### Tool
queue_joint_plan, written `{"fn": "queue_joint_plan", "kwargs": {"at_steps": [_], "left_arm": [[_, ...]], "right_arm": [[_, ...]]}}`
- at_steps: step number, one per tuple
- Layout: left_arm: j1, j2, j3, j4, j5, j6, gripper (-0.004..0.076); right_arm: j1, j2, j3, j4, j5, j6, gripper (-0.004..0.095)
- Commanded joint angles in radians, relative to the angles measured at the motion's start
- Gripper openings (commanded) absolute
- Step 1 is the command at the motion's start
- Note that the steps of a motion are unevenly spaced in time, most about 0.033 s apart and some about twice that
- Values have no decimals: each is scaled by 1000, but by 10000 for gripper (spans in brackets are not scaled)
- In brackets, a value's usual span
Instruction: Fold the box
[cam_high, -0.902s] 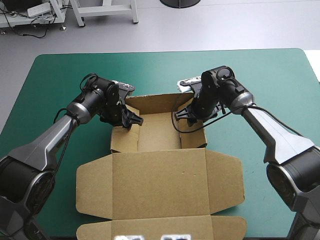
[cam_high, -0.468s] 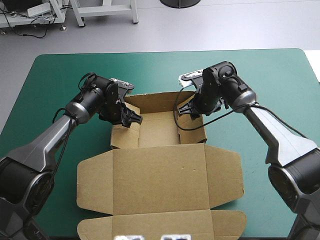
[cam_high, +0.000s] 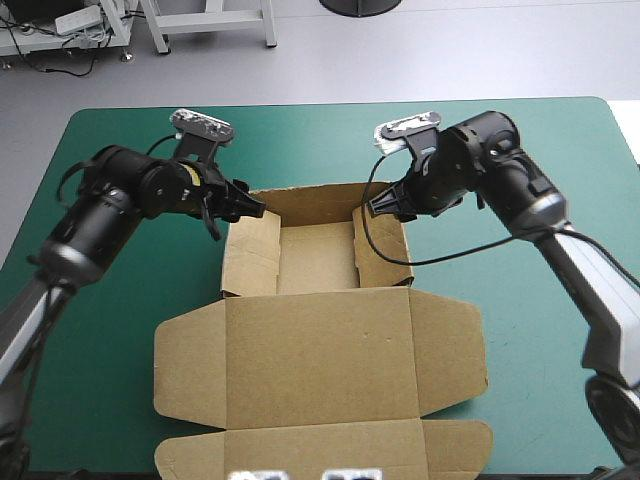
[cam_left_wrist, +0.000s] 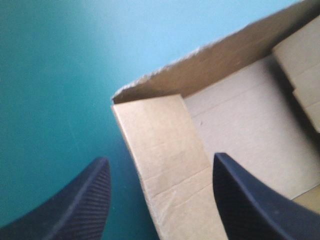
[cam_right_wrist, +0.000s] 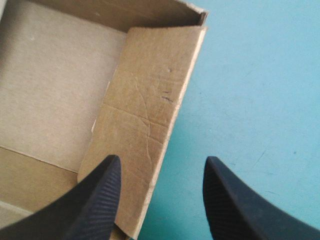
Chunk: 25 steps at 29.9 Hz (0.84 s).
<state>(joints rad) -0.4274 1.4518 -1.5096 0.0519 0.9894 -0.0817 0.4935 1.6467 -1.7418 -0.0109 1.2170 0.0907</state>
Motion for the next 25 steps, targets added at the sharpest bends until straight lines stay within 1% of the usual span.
{"fn": "queue_joint_plan", "kwargs": {"at_steps": [1,5,7,11,13,15,18,21,23,25], "left_arm": [[-8,-175,65,-52,-144,36,434],[-8,-363,259,-119,-283,82,434],[-8,-468,387,-147,-368,104,429],[-8,-676,640,-147,-536,109,391],[-8,-774,733,-147,-587,109,372],[-8,-874,811,-147,-599,109,351],[-8,-994,883,-147,-595,109,331],[-8,-1066,911,-145,-552,109,330],[-6,-1087,911,-143,-512,106,330],[-6,-1093,911,-143,-482,104,330]], "right_arm": [[-3,-162,30,-11,-88,-7,476],[-3,-292,156,-1,-174,-7,476],[-3,-361,243,-2,-225,-7,476],[-3,-473,408,-2,-334,-7,476],[-3,-515,485,-2,-382,-5,476],[-3,-536,538,-2,-401,1,476],[-3,-541,559,-2,-396,40,476],[-3,-530,555,18,-412,43,477],[-3,-513,538,40,-434,43,501],[-3,-480,498,55,-436,43,567]]}}
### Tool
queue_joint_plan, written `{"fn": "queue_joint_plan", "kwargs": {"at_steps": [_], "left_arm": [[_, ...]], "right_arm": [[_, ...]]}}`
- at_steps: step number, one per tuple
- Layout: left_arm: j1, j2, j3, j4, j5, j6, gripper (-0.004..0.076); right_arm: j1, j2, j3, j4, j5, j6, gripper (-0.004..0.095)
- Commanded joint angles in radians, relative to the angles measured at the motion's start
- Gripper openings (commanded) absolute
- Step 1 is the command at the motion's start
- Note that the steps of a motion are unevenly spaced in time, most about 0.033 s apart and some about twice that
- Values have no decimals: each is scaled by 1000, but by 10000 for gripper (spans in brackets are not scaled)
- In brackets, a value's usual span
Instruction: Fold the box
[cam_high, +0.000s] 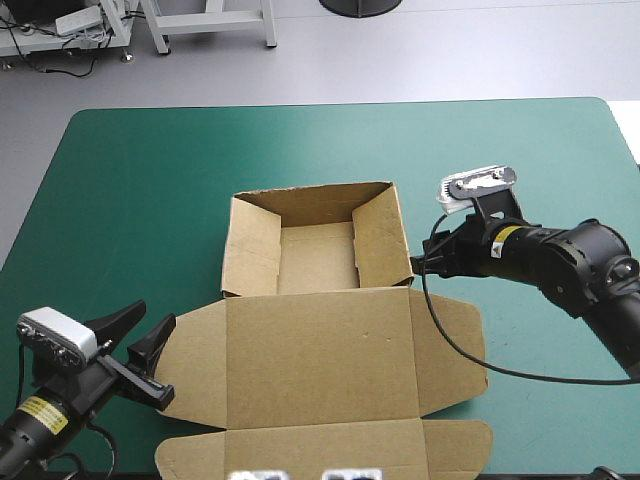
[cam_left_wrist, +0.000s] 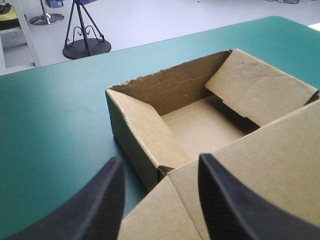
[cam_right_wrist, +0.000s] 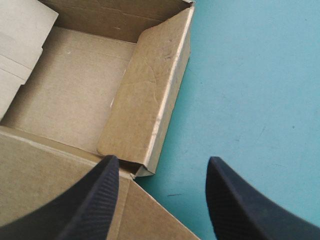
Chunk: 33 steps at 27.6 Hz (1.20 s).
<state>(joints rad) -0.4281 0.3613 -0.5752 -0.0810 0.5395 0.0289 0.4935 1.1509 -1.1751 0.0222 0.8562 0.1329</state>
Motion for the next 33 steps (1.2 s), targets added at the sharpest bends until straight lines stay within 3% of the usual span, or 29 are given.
{"fn": "queue_joint_plan", "kwargs": {"at_steps": [1,4,14,23,33], "left_arm": [[-5,-3,-24,-14,-20,-8,330],[-5,-3,-21,-14,-12,-9,330],[-5,-3,-21,-14,-21,-9,328],[-5,-3,-21,-14,-5,-9,328],[-5,-3,-21,-14,9,-9,329]], "right_arm": [[-3,34,-92,33,-62,1,596],[-3,124,-209,68,26,12,684],[-3,506,-636,38,382,31,688],[-5,682,-672,42,394,56,688],[-7,750,-672,35,394,56,660]]}}
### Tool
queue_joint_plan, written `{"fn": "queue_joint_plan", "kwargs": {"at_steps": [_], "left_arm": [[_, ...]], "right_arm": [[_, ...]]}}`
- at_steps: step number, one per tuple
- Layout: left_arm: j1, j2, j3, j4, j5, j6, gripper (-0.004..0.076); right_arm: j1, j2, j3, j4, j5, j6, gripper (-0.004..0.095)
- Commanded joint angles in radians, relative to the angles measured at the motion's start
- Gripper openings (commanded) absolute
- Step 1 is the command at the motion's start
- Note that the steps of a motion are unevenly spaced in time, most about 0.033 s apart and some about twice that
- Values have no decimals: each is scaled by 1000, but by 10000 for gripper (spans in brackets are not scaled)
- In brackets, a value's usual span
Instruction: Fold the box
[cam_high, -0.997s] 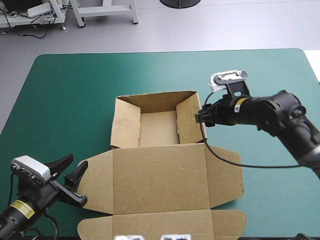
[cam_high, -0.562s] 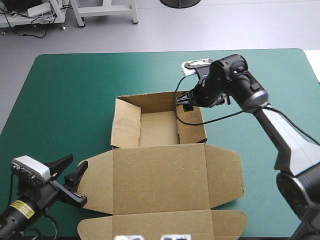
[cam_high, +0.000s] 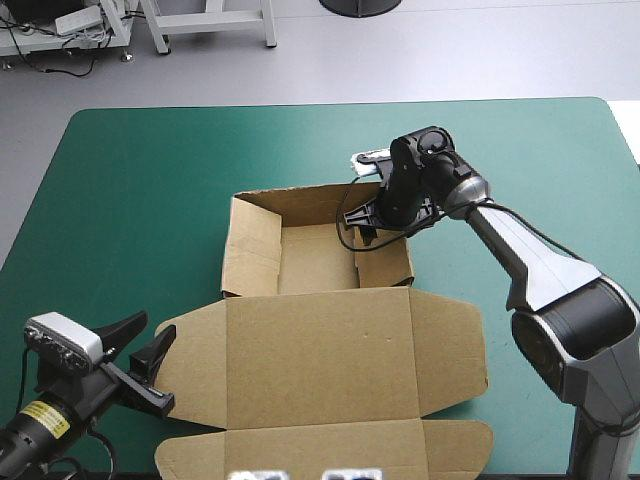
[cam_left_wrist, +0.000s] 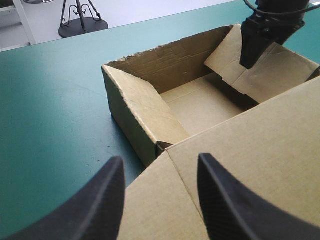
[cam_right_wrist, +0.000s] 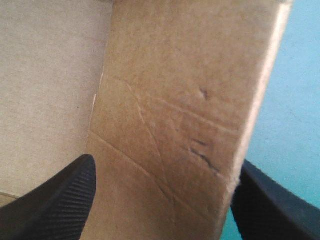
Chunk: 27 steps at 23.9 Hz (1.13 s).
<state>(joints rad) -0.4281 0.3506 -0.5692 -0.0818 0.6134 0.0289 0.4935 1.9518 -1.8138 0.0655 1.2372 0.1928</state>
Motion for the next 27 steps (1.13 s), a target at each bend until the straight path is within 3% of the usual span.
{"fn": "queue_joint_plan", "kwargs": {"at_steps": [1,2,5,9,13,18,27], "left_arm": [[-5,8,-27,-13,-65,-9,328],[-5,8,-27,-13,-65,-9,328],[-5,8,-27,-13,-60,-9,328],[-5,8,-27,-13,-54,-9,328],[-5,8,-27,-13,-46,-9,328],[-5,8,-27,-13,-42,-9,328],[-5,8,-27,-10,-24,-9,328]], "right_arm": [[-7,-51,-33,-15,13,-4,595],[-7,-51,-33,-25,13,-4,511],[-7,-55,-33,-58,13,-29,-15],[-21,-68,-33,-143,13,-31,-24],[-109,-81,-33,-151,13,-31,-24],[-348,-130,-33,-143,13,-109,-24],[-677,-142,-33,-139,13,-146,-23]]}}
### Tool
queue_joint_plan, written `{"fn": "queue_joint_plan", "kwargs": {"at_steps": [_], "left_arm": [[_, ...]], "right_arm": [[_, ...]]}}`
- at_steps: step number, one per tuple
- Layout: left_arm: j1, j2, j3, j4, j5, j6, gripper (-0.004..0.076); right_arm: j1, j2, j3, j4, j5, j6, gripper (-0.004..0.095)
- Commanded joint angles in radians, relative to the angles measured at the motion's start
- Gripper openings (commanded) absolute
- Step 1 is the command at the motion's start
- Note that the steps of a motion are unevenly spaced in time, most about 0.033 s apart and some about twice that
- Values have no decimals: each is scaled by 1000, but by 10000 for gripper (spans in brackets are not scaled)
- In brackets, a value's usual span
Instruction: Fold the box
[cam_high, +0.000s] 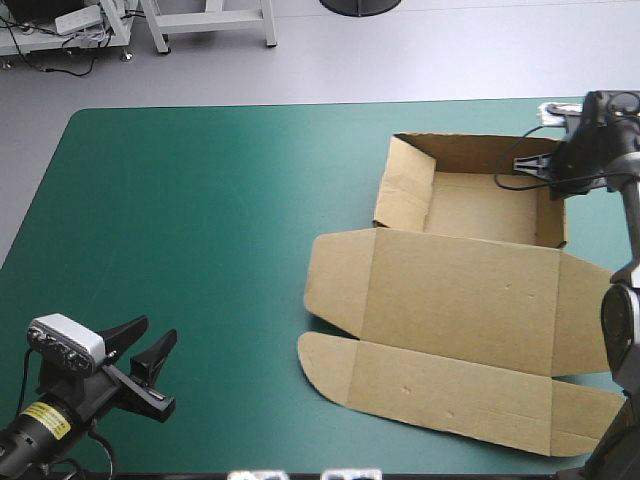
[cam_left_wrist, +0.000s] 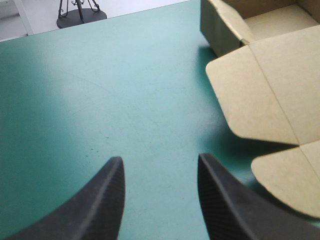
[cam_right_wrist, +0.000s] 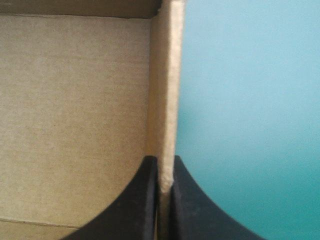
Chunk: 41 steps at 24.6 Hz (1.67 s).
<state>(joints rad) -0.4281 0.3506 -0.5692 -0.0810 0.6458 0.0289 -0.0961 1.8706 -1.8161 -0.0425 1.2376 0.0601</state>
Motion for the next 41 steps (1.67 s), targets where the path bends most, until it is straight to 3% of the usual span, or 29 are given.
{"fn": "queue_joint_plan", "kwargs": {"at_steps": [1,7,15,24,27,31,36,41], "left_arm": [[-5,8,-27,-10,-50,-9,328],[-5,8,-27,-10,-37,-9,328],[-5,8,-27,-10,-37,-9,318],[-5,8,-27,-10,-8,-9,318],[-5,8,-27,-10,2,-9,318],[-5,8,-27,-10,2,-9,318],[-5,8,-27,-10,2,-9,318],[-5,8,-27,-10,-7,-9,318]], "right_arm": [[-117,-61,-31,-31,13,-13,-23],[-360,-3,-31,6,13,-11,-15],[-380,79,-33,-23,13,-7,-9],[-382,43,-33,-4,13,-23,435],[-382,19,-33,-8,13,-23,521],[-382,-16,-33,2,13,-23,558],[-382,-104,-33,95,13,-52,558],[-376,-219,-33,374,13,-140,557]]}}
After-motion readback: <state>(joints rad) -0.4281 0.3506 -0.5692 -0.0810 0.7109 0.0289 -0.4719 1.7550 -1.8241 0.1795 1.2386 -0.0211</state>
